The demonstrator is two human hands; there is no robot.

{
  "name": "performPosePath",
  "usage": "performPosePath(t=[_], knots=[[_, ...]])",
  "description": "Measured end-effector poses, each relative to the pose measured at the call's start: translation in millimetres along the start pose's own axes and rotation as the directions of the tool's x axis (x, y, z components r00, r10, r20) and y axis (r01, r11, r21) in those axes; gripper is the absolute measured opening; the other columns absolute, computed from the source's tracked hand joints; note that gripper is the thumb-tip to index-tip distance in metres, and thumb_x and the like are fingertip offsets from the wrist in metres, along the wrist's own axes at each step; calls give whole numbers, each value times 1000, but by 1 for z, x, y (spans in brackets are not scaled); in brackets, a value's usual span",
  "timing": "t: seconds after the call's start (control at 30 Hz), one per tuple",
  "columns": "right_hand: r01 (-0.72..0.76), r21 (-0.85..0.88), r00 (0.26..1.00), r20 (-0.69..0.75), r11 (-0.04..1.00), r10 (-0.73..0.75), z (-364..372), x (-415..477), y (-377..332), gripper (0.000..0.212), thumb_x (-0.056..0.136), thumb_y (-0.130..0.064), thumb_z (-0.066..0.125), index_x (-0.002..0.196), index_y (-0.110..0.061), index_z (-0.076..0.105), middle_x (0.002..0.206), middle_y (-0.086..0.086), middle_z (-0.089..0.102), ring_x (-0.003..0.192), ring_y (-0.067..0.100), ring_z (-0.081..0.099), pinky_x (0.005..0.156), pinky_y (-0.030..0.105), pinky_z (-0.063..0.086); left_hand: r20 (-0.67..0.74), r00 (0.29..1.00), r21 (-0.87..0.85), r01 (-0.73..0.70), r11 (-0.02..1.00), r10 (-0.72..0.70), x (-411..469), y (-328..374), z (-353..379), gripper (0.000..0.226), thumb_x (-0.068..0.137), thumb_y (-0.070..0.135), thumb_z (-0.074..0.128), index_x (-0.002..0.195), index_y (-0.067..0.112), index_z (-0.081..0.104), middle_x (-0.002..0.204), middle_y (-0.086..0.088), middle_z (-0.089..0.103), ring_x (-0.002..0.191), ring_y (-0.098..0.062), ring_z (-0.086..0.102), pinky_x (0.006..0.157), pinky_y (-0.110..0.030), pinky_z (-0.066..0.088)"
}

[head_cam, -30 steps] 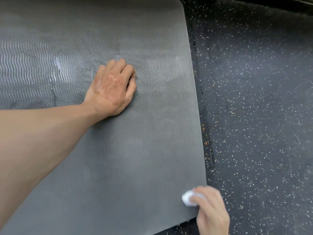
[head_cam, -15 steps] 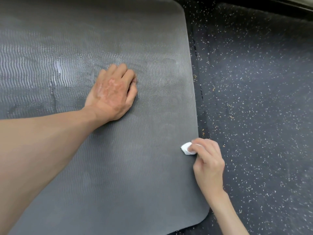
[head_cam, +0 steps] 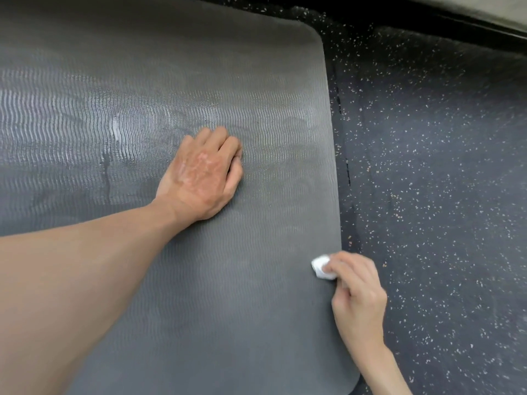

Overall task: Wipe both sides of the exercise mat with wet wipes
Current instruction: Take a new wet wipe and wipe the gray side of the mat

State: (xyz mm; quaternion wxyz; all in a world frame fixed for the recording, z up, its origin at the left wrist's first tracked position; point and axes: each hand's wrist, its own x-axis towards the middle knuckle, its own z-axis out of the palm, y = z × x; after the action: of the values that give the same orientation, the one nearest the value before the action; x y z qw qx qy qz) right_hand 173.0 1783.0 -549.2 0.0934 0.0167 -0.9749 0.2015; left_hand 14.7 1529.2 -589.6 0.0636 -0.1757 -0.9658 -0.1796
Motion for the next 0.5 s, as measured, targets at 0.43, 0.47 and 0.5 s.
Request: performPosePath(t=[0.43,0.47,0.5], knots=[[49,3,999,0,999,-49,9,39,1,30,78,4,37,72,-5,64,86,-3,63,85,18,52,78,18,39,18,1000,19,10,1000,-10,0,1,-1,22,97,27,38,94,11,53,90,-8,48,79,-27,43,67,-40,31],[59,11,998,11,998,-60,8,39,1,30,77,4,37,71,-6,64,85,-4,63,84,18,52,77,18,39,20,1000,21,11,1000,-11,-1,1,-1,22,97,27,37,95,11,53,90,-7,48,79,-27,42,67,-40,31],[65,15,998,14,998,-66,10,48,3,29,75,4,38,70,-7,64,84,-3,63,83,18,52,75,18,38,25,1000,19,9,1000,-9,-1,1,-2,22,97,27,37,95,11,53,90,-7,48,79,-26,42,67,-40,31]])
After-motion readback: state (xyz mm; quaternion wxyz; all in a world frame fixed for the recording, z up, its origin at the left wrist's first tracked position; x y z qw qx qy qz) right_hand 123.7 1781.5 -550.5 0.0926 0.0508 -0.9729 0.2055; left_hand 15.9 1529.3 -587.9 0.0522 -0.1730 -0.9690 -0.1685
